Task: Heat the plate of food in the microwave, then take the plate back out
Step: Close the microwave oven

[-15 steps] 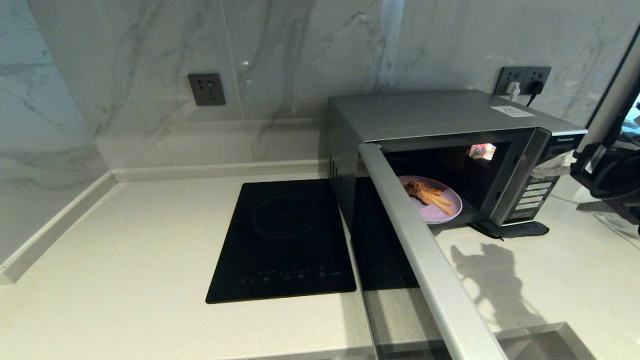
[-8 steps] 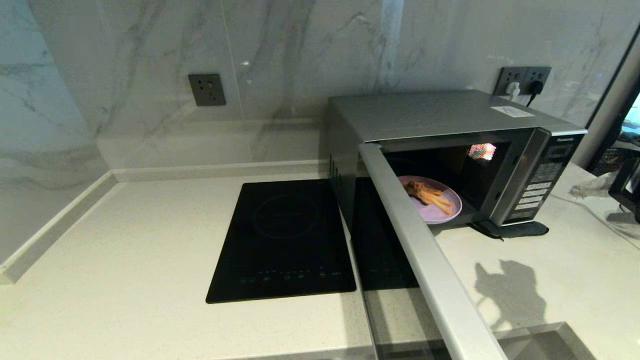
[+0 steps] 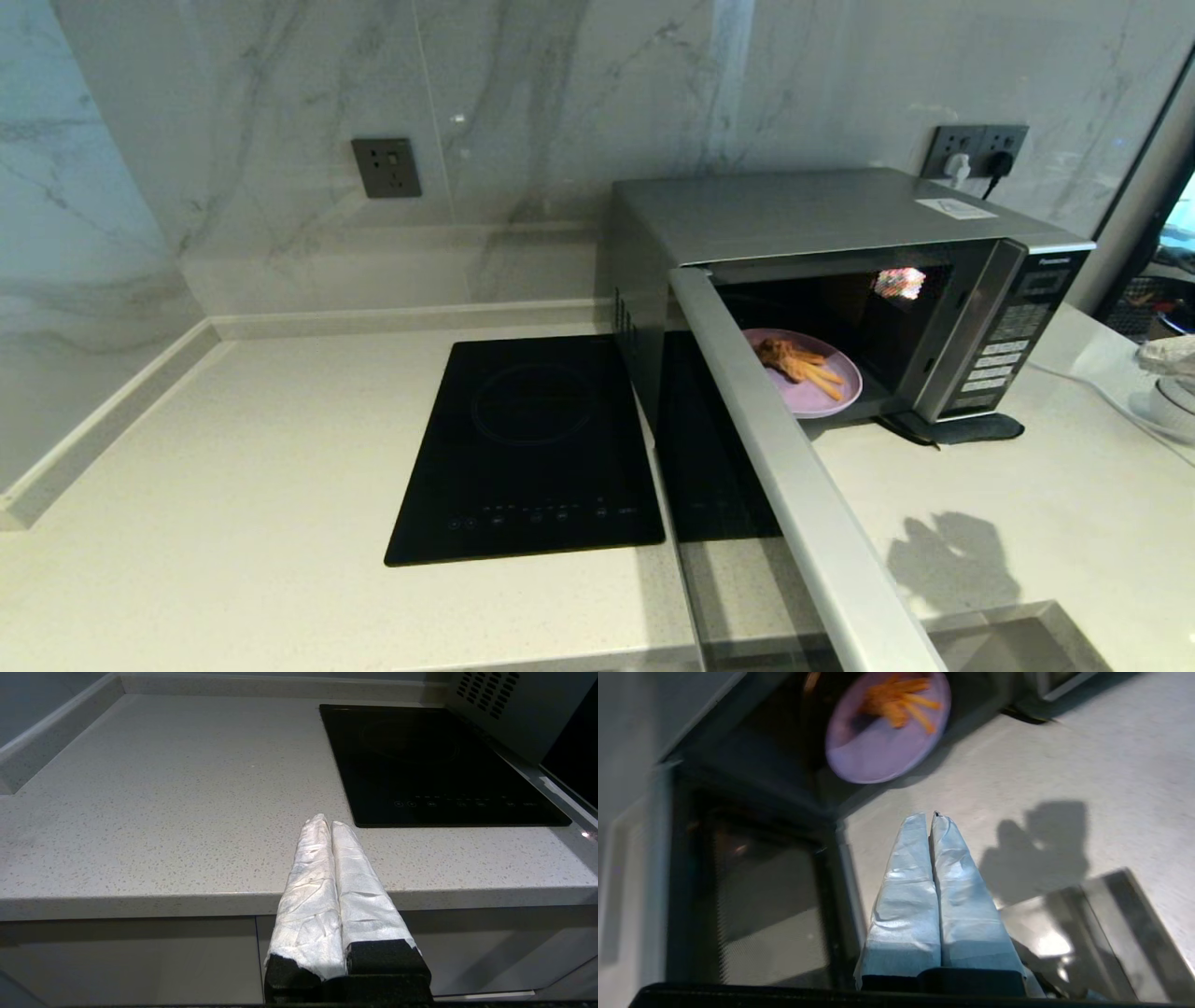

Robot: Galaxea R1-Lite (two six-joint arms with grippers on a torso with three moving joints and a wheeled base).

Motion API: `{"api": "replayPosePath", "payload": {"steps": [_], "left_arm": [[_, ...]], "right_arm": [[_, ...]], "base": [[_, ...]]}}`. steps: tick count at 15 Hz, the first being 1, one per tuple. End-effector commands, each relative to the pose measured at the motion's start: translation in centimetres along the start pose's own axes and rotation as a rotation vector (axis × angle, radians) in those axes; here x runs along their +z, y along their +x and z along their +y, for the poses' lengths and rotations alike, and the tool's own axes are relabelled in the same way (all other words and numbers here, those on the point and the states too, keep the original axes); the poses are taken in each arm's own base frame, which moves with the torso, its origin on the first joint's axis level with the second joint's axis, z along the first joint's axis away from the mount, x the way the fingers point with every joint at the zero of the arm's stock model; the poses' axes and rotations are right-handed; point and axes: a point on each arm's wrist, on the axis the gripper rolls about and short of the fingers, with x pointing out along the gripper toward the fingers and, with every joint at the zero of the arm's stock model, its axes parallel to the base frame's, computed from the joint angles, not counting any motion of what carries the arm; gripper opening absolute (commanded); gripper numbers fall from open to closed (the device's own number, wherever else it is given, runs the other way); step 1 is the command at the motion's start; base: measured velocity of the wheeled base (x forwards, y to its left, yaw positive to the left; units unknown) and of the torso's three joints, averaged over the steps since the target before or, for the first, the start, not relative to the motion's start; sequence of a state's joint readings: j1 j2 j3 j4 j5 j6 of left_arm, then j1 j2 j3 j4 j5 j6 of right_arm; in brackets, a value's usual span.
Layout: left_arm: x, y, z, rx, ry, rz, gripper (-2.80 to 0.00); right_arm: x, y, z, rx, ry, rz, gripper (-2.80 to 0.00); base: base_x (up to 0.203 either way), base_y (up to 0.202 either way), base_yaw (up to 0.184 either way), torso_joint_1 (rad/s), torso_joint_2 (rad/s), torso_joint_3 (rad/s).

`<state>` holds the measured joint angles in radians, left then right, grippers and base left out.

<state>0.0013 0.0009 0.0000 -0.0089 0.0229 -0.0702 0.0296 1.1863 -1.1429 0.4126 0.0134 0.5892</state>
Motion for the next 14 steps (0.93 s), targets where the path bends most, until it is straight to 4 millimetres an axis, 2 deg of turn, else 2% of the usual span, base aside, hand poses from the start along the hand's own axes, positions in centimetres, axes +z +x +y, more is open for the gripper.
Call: {"api": "replayPosePath", "payload": {"steps": [1,4,7,9,12,14], "left_arm": [[0.0,0.0,0.0,0.000,0.000,0.000,-2.80],[0.0,0.0,0.0,0.000,0.000,0.000,-2.80],[0.0,0.0,0.0,0.000,0.000,0.000,-2.80],[0.0,0.0,0.0,0.000,0.000,0.000,-2.80],[0.0,0.0,0.0,0.000,0.000,0.000,-2.80],[0.0,0.0,0.0,0.000,0.000,0.000,-2.80]], "right_arm": [[-0.5,-2.3,1.7,0.153,-0.053,0.007,-2.80],[0.2,-4.3,4.8,0.410,-0.117,0.067,-2.80],[1.1,-5.2,7.6,0.705,-0.171,0.221,-2.80],[1.4,-6.0,9.4,0.843,-0.207,0.343,-2.80],[-0.3,-5.4,12.0,0.927,-0.244,0.607,-2.80],[-1.5,-4.3,13.2,0.910,-0.249,0.698,-2.80]], "base": [[0.000,0.000,0.000,0.000,0.00,0.000],[0.000,0.000,0.000,0.000,0.00,0.000],[0.000,0.000,0.000,0.000,0.00,0.000],[0.000,0.000,0.000,0.000,0.00,0.000],[0.000,0.000,0.000,0.000,0.00,0.000],[0.000,0.000,0.000,0.000,0.00,0.000]]}}
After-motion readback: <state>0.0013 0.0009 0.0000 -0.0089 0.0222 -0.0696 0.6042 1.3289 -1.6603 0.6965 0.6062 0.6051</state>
